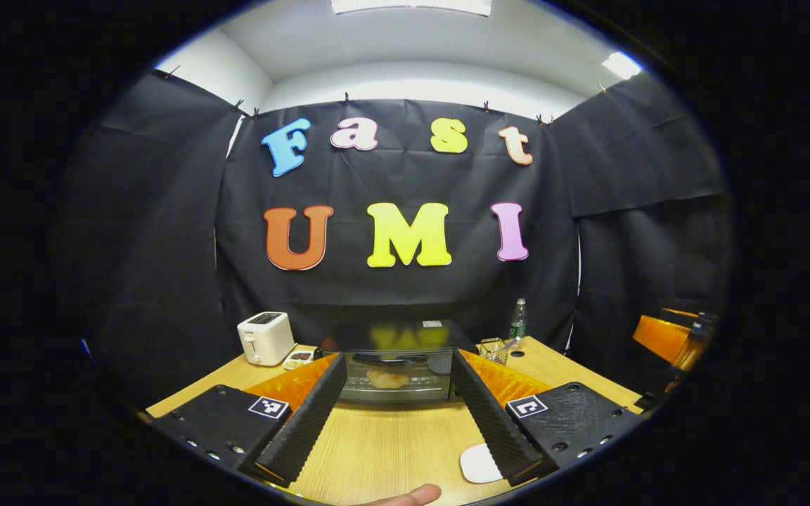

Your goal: Open the electric oven with the left hand, put the food in, and close the electric oven.

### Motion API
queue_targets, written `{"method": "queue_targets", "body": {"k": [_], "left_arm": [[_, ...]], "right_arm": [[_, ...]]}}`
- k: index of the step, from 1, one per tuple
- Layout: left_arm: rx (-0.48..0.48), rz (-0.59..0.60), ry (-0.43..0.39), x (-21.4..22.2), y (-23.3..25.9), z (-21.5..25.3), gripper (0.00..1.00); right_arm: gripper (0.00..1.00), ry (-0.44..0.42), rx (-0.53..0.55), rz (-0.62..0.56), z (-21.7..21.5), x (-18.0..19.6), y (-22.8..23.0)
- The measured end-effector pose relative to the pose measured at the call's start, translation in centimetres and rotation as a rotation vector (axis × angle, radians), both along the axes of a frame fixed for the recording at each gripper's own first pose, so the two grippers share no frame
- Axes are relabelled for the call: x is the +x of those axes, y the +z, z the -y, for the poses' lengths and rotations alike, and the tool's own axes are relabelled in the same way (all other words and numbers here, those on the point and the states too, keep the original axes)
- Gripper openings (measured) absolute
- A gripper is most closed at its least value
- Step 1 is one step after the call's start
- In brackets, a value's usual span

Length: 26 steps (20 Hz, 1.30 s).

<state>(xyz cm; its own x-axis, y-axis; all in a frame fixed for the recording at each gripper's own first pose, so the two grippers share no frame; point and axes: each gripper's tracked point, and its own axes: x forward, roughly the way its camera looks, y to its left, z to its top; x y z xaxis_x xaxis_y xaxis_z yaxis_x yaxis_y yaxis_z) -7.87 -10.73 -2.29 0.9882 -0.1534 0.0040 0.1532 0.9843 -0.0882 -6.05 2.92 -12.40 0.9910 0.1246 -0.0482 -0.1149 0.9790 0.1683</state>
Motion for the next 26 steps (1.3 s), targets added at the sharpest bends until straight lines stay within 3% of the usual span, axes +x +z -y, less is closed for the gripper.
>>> {"method": "queue_targets", "body": {"k": [7, 14, 22, 26], "left_arm": [[-0.016, 0.068, 0.074, -3.6, 0.8, -2.6, 0.96], [-0.019, 0.037, 0.087, -5.5, -1.2, -4.7, 0.96], [-0.021, 0.034, 0.082, -6.2, -1.2, -5.1, 0.96], [-0.022, 0.027, 0.071, -6.4, -1.4, -4.6, 0.96]], "right_arm": [[0.96, 0.018, -0.099, 0.052, -0.3, -2.4, 0.9], [0.97, 0.047, -0.172, 0.092, -2.8, -4.9, 1.6], [0.99, 0.035, -0.145, 0.094, -2.4, -5.5, 1.7], [0.98, 0.024, -0.08, 0.168, -1.6, -6.2, 3.4]]}}
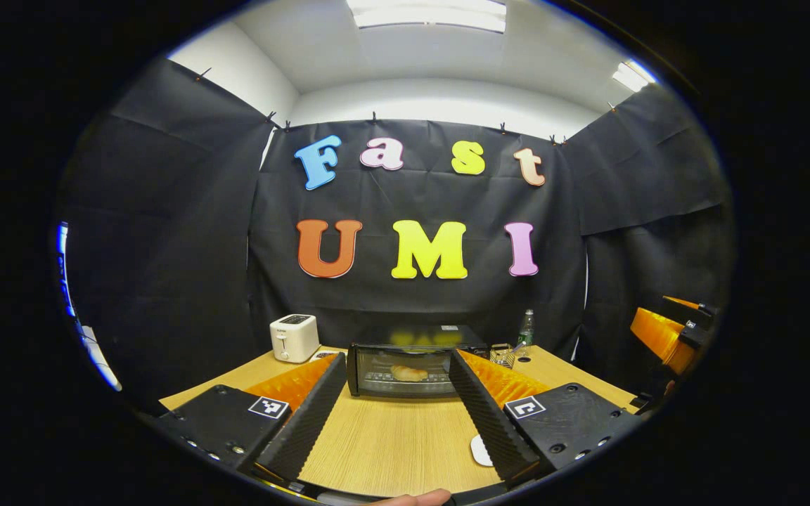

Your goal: Open the electric oven with the left hand, put the food in, and close the electric oven.

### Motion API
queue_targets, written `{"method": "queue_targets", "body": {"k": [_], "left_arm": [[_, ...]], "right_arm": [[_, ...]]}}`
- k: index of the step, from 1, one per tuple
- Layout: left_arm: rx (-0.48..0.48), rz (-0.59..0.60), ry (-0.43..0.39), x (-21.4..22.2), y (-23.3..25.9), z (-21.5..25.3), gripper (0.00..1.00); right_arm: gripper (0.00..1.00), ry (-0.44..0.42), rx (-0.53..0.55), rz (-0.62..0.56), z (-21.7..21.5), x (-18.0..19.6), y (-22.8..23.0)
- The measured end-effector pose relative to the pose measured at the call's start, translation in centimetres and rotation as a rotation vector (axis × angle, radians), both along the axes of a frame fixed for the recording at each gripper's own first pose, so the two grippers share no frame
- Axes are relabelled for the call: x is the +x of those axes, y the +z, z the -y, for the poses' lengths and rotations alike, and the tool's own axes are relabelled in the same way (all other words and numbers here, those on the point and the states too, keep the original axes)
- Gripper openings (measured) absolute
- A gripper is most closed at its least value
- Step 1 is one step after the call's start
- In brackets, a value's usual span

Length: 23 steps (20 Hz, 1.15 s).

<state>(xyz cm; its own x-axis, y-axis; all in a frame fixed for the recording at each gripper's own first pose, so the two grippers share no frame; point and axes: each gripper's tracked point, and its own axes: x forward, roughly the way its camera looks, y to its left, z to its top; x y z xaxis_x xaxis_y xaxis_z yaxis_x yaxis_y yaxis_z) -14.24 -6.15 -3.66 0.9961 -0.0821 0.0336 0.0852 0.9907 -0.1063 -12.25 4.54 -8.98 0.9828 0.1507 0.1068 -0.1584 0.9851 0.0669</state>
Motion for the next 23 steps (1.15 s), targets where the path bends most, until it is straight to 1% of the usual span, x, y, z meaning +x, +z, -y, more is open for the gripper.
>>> {"method": "queue_targets", "body": {"k": [4, 7, 10, 11, 12, 18, 23], "left_arm": [[0.004, -0.006, -0.002, 0.0, -0.2, 0.1, 0.96], [0.01, 0.009, 0.0, -0.2, 0.2, -0.1, 0.96], [-0.003, 0.026, 0.001, -0.5, 0.7, -0.4, 0.96], [-0.007, 0.025, 0.001, -0.8, 0.6, -0.6, 0.96], [-0.009, 0.025, 0.004, -0.9, 0.6, -0.8, 0.96], [-0.008, 0.018, 0.0, -0.9, 0.5, -0.7, 0.95], [0.001, 0.013, 0.004, -0.5, 0.0, -0.5, 0.95]], "right_arm": [[1.0, -0.035, -0.03, 0.014, 0.5, -0.2, 0.0], [0.98, -0.022, -0.038, 0.001, 0.0, -0.2, -0.3], [0.96, -0.017, -0.039, -0.016, -0.2, 0.1, -0.5], [0.99, -0.014, -0.038, -0.022, -0.4, 0.1, -0.7], [0.96, -0.015, -0.038, -0.029, -0.4, 0.1, -0.8], [0.96, -0.015, -0.061, -0.018, -0.8, -0.1, -0.2], [0.96, -0.017, -0.055, -0.039, -0.5, 0.7, -1.1]]}}
